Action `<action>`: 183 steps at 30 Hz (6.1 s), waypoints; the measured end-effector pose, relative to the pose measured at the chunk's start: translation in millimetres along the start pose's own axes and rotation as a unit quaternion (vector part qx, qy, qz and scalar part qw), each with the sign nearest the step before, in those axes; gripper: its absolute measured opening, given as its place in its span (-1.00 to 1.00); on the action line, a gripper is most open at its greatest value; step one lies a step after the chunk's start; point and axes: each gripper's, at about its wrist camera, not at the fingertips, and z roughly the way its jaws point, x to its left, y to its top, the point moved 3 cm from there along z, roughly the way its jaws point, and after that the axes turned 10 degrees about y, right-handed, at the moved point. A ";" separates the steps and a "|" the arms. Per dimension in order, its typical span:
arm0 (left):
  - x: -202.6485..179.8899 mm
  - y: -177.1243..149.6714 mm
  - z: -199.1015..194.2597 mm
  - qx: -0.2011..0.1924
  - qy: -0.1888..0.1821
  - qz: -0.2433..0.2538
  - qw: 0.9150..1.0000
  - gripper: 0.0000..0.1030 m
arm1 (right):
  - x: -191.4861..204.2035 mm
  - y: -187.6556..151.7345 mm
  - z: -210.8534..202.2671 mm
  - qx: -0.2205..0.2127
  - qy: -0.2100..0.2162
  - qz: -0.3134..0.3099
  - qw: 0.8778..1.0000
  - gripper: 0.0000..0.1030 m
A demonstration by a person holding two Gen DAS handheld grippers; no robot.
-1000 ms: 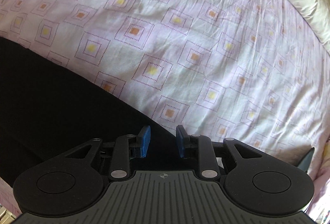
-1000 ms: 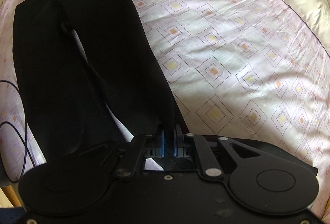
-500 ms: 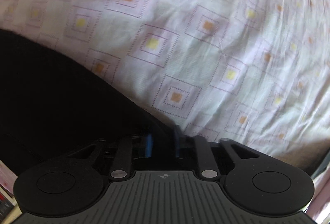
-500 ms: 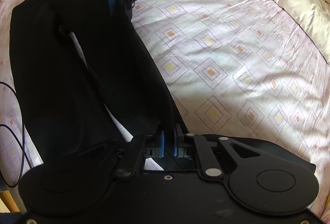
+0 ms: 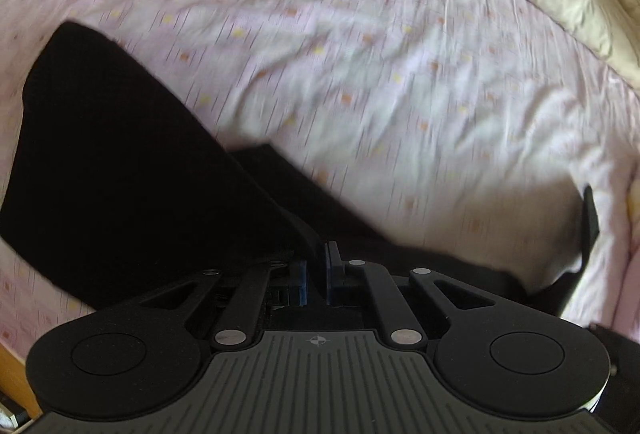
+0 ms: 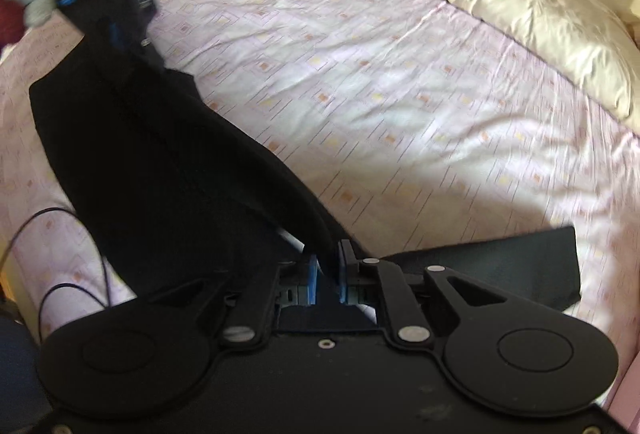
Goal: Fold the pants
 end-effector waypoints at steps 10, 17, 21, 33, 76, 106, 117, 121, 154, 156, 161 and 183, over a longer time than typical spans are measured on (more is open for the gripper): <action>15.6 -61.4 81.9 0.066 0.007 -0.023 0.998 -0.85 | 10.8 -42.5 5.6 0.026 0.030 0.110 0.993 -0.65; 8.8 -43.5 106.4 0.100 0.027 -0.011 0.995 -0.85 | -34.1 -15.0 -31.4 -0.036 0.013 0.190 0.981 -0.27; -0.9 -30.9 112.4 0.114 0.042 0.022 0.992 -0.85 | -75.4 3.8 -23.6 -0.034 -0.048 0.237 0.970 -0.20; -37.2 6.8 117.9 0.142 0.089 0.058 0.984 -0.87 | -167.6 28.5 66.7 0.057 -0.193 0.327 0.924 -0.16; -30.5 -51.1 69.4 -0.007 0.089 0.104 0.991 -0.85 | -144.4 -236.7 -59.8 -0.015 -0.204 0.530 0.823 -0.95; -8.4 -75.9 69.4 -0.013 0.086 0.027 0.996 -0.82 | -162.0 -262.0 -82.3 -0.063 -0.156 0.459 0.872 -0.95; -2.9 -79.5 41.3 -0.038 0.095 0.015 0.995 -0.77 | -145.8 -221.9 -102.8 -0.074 -0.223 0.388 0.891 -0.52; 1.2 -84.7 37.2 -0.045 0.094 0.003 0.995 -0.76 | -129.2 -190.0 -103.6 -0.094 -0.198 0.333 0.917 -0.48; 67.8 -40.5 70.5 0.028 -0.108 0.129 0.985 -0.76 | 69.7 -22.5 97.8 0.048 -0.012 0.290 0.956 -0.58; 80.6 -34.1 62.7 0.016 -0.112 0.148 0.982 -0.76 | 68.2 -23.6 98.0 0.045 -0.019 0.309 0.950 -0.59; 122.9 -0.3 27.8 -0.046 -0.093 0.179 0.978 -0.76 | 73.0 -24.9 96.2 0.037 -0.042 0.326 0.944 -0.58; 288.0 112.0 55.8 -0.035 0.051 0.036 0.997 -0.76 | 160.0 121.7 85.2 -0.070 0.094 0.205 0.972 -0.42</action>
